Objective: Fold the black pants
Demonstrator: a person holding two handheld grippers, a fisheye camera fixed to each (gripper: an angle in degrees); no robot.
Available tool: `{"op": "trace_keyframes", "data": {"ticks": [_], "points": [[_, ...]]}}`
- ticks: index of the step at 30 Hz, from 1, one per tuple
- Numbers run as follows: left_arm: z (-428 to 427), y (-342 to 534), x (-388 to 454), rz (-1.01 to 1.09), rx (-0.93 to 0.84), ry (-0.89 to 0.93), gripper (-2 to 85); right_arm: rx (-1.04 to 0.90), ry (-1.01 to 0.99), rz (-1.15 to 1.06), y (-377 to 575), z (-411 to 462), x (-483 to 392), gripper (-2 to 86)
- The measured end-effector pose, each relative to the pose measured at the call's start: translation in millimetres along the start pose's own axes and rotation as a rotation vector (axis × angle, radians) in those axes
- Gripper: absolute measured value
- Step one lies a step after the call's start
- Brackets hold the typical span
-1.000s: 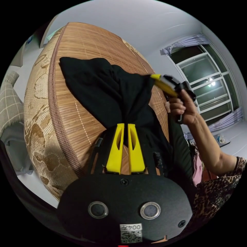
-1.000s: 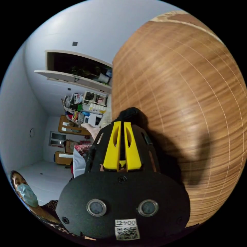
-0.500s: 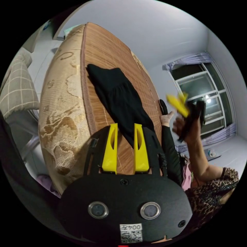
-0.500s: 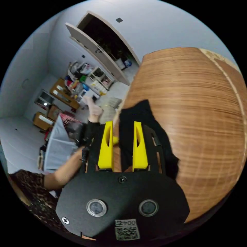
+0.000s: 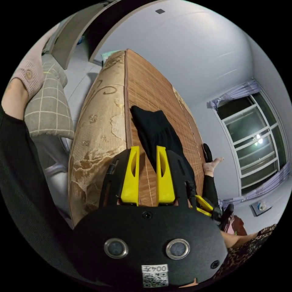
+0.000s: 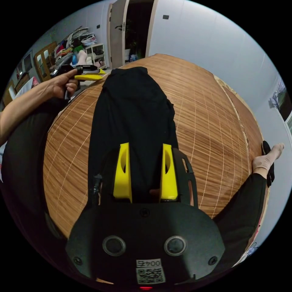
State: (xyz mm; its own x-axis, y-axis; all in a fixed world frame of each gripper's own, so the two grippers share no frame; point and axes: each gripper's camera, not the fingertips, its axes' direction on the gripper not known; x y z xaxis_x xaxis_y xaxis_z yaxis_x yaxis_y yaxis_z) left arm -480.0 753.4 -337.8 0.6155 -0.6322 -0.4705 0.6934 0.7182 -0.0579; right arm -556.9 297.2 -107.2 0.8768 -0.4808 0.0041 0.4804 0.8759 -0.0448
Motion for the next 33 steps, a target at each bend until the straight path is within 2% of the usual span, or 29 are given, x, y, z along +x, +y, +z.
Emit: {"op": "trace_keyframes", "data": {"ticks": [8, 19, 28, 31, 33], "points": [[7.0, -40.2, -12.6, -0.120, 0.006, -0.003, 7.9, -0.011, -0.052, 0.023, 24.0, -13.8, -16.2, 15.6], [18.1, -49.3, 18.7, -0.054, 0.013, -0.124, 4.3, -0.014, -0.061, 0.027, 56.2, -33.3, -41.3, 15.6], [16.3, -44.0, 84.2, 0.173, 0.127, -0.248, 1.2, -0.018, -0.060, 0.027, 79.5, -48.0, -59.4, 15.6], [10.0, -46.2, 118.2, 0.344, 0.204, -0.302, 0.8, -0.019, -0.056, 0.025, 86.1, -52.5, -65.3, 15.5], [23.6, -50.9, 128.0, 0.438, 0.172, -0.404, 0.6, -0.020, -0.057, 0.025, 91.0, -55.8, -69.3, 15.5]]}}
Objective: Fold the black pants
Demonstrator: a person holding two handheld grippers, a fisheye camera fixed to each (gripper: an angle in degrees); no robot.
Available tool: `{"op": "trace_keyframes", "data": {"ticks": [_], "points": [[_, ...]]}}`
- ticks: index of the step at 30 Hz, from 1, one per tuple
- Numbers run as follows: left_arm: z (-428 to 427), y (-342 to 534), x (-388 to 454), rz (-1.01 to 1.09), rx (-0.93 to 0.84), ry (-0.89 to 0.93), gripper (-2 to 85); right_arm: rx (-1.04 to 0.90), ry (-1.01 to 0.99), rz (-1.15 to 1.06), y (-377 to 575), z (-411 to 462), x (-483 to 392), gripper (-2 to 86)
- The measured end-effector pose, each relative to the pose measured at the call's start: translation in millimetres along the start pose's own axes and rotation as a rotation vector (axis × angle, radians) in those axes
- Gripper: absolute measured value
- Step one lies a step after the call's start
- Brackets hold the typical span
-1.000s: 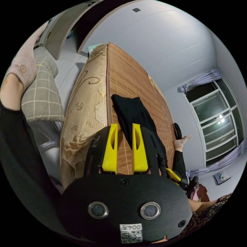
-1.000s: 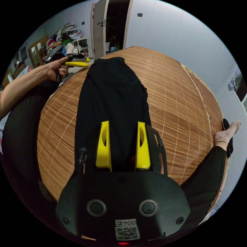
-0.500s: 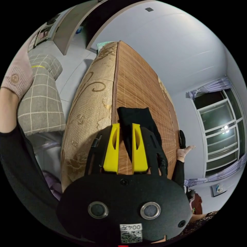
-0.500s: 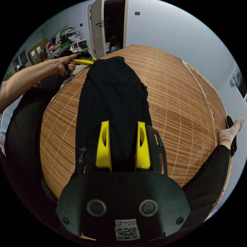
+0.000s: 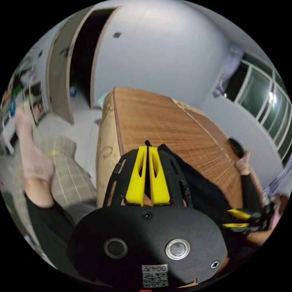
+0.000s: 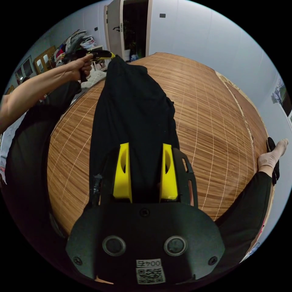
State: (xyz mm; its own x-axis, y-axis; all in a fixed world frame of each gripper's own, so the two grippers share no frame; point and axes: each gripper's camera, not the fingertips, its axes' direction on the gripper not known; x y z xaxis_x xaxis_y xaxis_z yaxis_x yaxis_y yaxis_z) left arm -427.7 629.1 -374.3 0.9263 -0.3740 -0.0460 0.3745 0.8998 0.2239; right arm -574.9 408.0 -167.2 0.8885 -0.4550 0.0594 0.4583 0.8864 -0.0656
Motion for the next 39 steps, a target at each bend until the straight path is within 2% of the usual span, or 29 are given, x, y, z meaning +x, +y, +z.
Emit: {"op": "trace_keyframes", "data": {"ticks": [5, 13, 19, 25, 27, 30, 35, 39], "points": [[39.1, 7.7, -2.4, -0.019, -0.145, -0.017, 0.6, -0.001, -0.003, 0.001, 9.5, -5.3, -7.1, 15.4], [52.0, 5.0, 11.1, -0.042, -0.191, -0.013, 1.3, -0.001, -0.005, 0.001, 21.7, -12.0, -17.4, 15.4], [25.0, 10.3, 2.9, -0.227, -0.134, 0.029, 1.9, -0.002, -0.004, 0.001, 28.8, -16.6, -24.2, 15.3], [9.0, 32.4, 55.3, -0.127, -0.159, 0.113, 1.2, -0.003, -0.010, 0.023, 33.1, -24.5, -27.8, 12.8], [10.3, 44.1, 78.3, -0.093, -0.182, 0.151, 0.6, 0.041, -0.088, 0.024, 37.0, -38.7, -33.1, 9.2], [18.2, 54.3, 100.6, -0.039, -0.218, 0.130, 0.3, 0.062, -0.189, -0.069, 42.1, -49.7, -53.4, 7.6], [30.9, 53.4, 110.9, -0.068, -0.277, 0.099, 0.2, 0.009, -0.207, -0.204, 44.2, -43.8, -87.9, 7.8], [34.6, 52.9, 122.5, -0.051, -0.279, 0.069, 0.1, -0.013, -0.150, -0.258, 43.5, -36.5, -100.5, 8.8]]}}
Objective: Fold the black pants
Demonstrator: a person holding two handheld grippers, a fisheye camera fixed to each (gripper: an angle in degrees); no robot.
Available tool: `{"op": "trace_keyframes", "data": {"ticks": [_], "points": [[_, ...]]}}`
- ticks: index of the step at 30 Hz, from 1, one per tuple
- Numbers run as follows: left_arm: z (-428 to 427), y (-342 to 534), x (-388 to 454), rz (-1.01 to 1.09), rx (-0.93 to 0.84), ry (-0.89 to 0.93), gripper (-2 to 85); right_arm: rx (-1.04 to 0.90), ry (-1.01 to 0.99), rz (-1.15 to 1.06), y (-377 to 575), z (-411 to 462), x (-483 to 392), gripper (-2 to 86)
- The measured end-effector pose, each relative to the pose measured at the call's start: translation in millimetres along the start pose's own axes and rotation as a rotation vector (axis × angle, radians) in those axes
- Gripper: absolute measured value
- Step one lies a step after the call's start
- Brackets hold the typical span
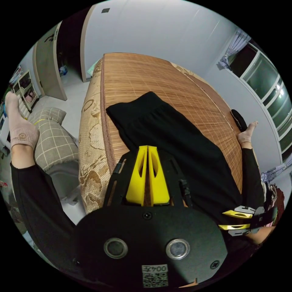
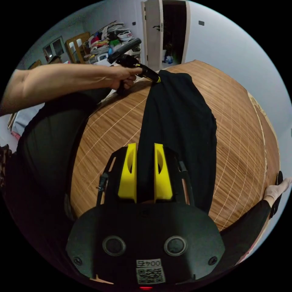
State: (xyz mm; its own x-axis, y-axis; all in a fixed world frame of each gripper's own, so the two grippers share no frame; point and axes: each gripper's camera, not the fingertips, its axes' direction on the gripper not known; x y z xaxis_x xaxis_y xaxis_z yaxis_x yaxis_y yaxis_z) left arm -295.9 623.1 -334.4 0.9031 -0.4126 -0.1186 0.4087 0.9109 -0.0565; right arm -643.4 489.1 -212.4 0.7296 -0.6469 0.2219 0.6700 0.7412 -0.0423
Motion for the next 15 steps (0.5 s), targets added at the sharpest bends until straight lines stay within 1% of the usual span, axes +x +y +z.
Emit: {"op": "trace_keyframes", "data": {"ticks": [7, 10, 11, 12, 13, 15], "points": [[4.2, -1.3, 4.8, -0.029, 0.000, 0.033, 0.1, -0.033, 0.059, -0.023, -3.5, 9.8, -1.2, 6.4], [5.4, -2.5, 12.3, -0.021, -0.001, 0.013, 0.1, -0.041, 0.050, -0.016, -5.3, 13.1, 4.4, 5.5], [5.9, -3.1, 15.5, -0.017, -0.002, 0.003, 0.1, -0.041, 0.050, -0.014, -5.7, 13.4, 7.2, 4.0], [6.3, -3.7, 18.2, -0.015, -0.001, -0.003, 0.1, -0.026, 0.051, -0.014, -6.1, 9.9, 10.1, 1.6], [6.5, -4.0, 19.3, -0.015, -0.001, -0.004, 0.1, -0.009, 0.052, -0.010, -6.3, 5.9, 11.5, 1.2], [7.3, -5.1, 22.0, -0.019, 0.000, 0.002, 0.1, 0.112, 0.035, -0.004, -3.3, -18.1, 16.7, 0.1]]}}
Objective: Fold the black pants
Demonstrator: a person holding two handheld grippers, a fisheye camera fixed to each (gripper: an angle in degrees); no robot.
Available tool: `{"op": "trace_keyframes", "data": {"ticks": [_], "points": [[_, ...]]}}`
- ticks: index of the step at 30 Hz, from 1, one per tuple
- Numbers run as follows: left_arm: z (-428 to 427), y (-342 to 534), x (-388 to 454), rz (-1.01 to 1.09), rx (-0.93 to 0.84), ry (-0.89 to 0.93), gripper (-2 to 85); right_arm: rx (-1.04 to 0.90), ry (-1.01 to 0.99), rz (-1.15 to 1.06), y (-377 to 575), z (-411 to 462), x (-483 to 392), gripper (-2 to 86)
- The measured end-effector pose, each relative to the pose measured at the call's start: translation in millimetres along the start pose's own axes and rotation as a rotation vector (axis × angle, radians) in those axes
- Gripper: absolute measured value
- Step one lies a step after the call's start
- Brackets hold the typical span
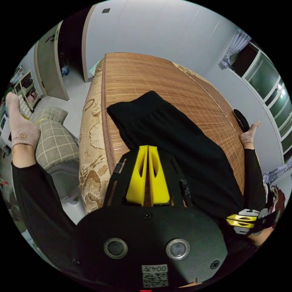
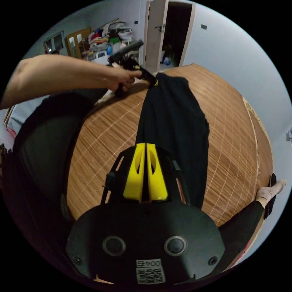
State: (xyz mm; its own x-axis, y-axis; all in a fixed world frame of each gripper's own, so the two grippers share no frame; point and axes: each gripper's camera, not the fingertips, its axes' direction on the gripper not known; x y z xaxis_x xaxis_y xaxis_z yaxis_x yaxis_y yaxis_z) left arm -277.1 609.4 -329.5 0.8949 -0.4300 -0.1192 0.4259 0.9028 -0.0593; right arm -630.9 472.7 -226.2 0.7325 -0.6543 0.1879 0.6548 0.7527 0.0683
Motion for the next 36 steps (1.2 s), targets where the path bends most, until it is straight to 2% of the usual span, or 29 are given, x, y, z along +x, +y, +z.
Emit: {"op": "trace_keyframes", "data": {"ticks": [4, 7, 10, 16, 20, 22, 24, 27, 33, 35, 36], "points": [[1.3, -1.7, -0.8, -0.027, 0.002, 0.039, 0.1, -0.043, -0.115, -0.020, 4.9, 8.9, 12.0, -0.5], [2.1, -2.2, -4.6, -0.077, 0.013, 0.095, 0.1, -0.047, -0.121, -0.031, 3.6, 15.8, 20.6, -0.6], [1.3, -2.6, -7.4, -0.118, 0.029, 0.142, 0.2, -0.130, -0.177, -0.033, 1.9, 37.1, 33.5, -0.6], [-24.4, 0.7, -10.2, -0.271, 0.122, 0.023, 0.2, -0.179, -0.208, -0.033, 0.5, 63.1, 61.0, -0.5], [-26.6, -11.0, 47.4, -0.111, 0.142, 0.051, 0.2, -0.173, -0.247, -0.012, -0.4, 74.4, 86.6, 0.2], [-13.5, -15.1, 75.0, -0.033, 0.109, 0.007, 0.2, -0.171, -0.280, 0.001, -0.6, 79.5, 99.7, 1.1], [13.9, -16.9, 89.5, -0.042, 0.013, -0.029, 0.2, -0.166, -0.340, 0.015, 0.7, 83.7, 118.9, 3.9], [20.8, -16.4, 87.8, -0.095, 0.019, 0.025, 0.3, -0.155, -0.466, 0.039, 1.1, 80.6, 148.3, 6.2], [24.1, -21.2, 102.2, -0.112, 0.017, 0.063, 0.5, -0.042, -0.648, 0.333, -6.1, 69.9, 274.0, 6.5], [24.2, -23.3, 110.7, -0.108, 0.015, 0.050, 0.6, -0.060, -0.617, 0.389, -6.3, 77.2, 311.0, 7.5], [22.6, -25.7, 116.6, -0.104, 0.012, 0.041, 0.7, -0.083, -0.541, 0.418, -3.6, 83.3, 331.7, 8.2]]}}
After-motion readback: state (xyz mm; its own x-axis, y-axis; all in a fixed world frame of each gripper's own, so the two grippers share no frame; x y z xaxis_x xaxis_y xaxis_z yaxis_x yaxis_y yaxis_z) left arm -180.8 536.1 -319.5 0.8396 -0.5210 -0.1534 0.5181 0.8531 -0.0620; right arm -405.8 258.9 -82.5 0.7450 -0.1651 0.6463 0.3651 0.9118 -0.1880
